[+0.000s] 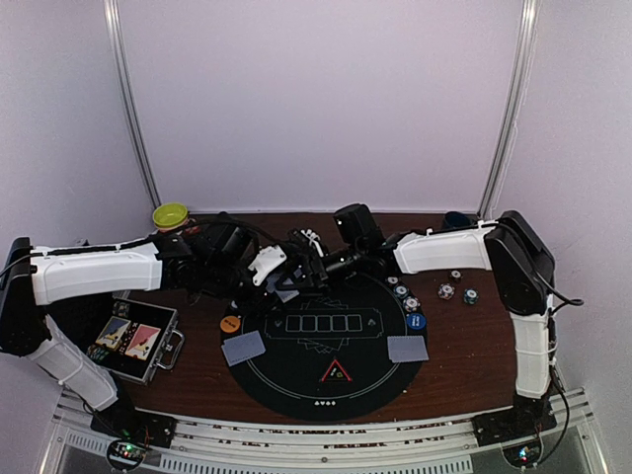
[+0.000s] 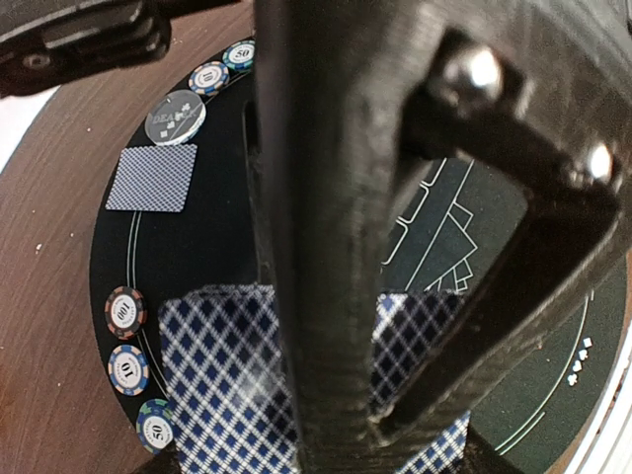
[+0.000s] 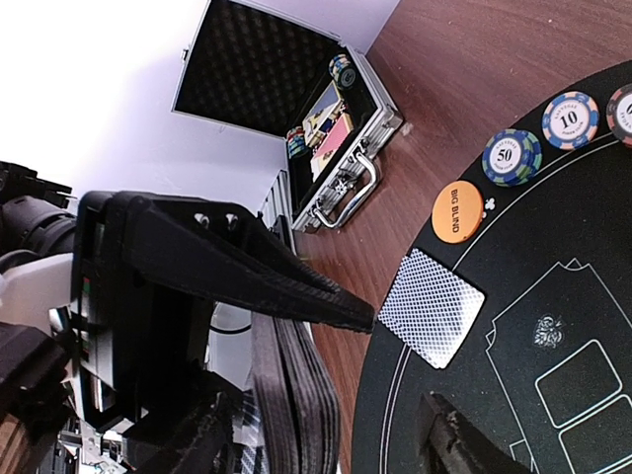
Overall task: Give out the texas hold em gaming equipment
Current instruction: Pick up the poker card from the face-down deck piles.
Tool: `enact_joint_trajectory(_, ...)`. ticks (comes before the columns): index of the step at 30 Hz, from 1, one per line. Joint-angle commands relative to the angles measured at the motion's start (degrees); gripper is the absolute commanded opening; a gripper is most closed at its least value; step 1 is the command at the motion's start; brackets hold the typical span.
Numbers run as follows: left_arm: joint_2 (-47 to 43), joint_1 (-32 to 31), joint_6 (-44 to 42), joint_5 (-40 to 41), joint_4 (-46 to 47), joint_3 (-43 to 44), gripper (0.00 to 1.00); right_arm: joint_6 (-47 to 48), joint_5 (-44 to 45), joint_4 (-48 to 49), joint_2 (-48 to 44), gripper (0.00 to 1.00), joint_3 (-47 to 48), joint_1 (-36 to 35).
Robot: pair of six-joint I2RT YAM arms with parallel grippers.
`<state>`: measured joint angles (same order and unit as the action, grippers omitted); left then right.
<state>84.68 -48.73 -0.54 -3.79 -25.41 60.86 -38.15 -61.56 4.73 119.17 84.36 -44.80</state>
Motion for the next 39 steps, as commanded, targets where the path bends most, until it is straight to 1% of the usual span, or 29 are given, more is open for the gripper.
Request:
enact_joint_trajectory(1, 0.19, 0.33, 0.20, 0.62, 1.27, 0.05, 0.65, -0.89, 0.59, 0.51, 1.13, 0.62, 0.87, -0.55)
enact_joint_trajectory(3, 0.21, 0.39, 0.18, 0.55, 1.30, 0.05, 0.65, -0.50, 2.03, -1.06, 1.36, 0.56, 1.13, -0.57)
enact_joint_trajectory(9, 0.39, 0.32, 0.20, 0.68, 1.28, 0.06, 0.65, 1.02, 3.40, -4.19, 2.26, 0.46, 2.01, -0.32)
enact_joint_trajectory(15, 0.38, 0.39, 0.10, 0.73, 1.28, 0.00, 0.65, 3.59, 4.54, -7.16, 1.56, 0.43, 1.70, 1.29)
enact_joint_trajectory(21, 0.54, 0.35, 0.10, 0.73, 1.31, 0.06, 0.65, 4.52, 4.27, -7.83, 0.05, 0.41, 1.51, 2.08)
enact_joint_trajectory(24, 0.64, 0.37, 0.10, 0.93, 1.31, 0.05, 0.65, 3.04, 1.51, -5.98, -0.65, 0.40, 1.22, 1.97)
enact_joint_trajectory(27, 0.74, 0.39, 0.10, 1.23, 1.28, 0.05, 0.65, -1.17, -2.44, -1.12, -1.71, 0.39, 0.11, 1.99)
enact_joint_trajectory(30, 0.74, 0.38, 0.18, 1.43, 1.28, 0.10, 0.65, -5.33, -4.69, 3.59, -3.35, 0.34, -1.51, 2.08)
enact_joint_trajectory(34, 0.74, 0.39, 0.18, 1.63, 1.30, 0.09, 0.65, -5.46, -4.83, 3.83, -4.87, 0.27, -1.97, 2.46)
enact_joint_trajectory(37, 0.68, 0.36, 0.18, 1.64, 1.28, 0.05, 0.65, -5.17, -4.66, 3.77, -5.54, 0.20, -2.41, 2.74)
enact_joint_trajectory(39, 0.65, 0.32, 0.23, 1.60, 1.27, 0.09, 0.65, -4.86, -4.49, 3.67, -5.72, 0.18, -2.72, 2.74)
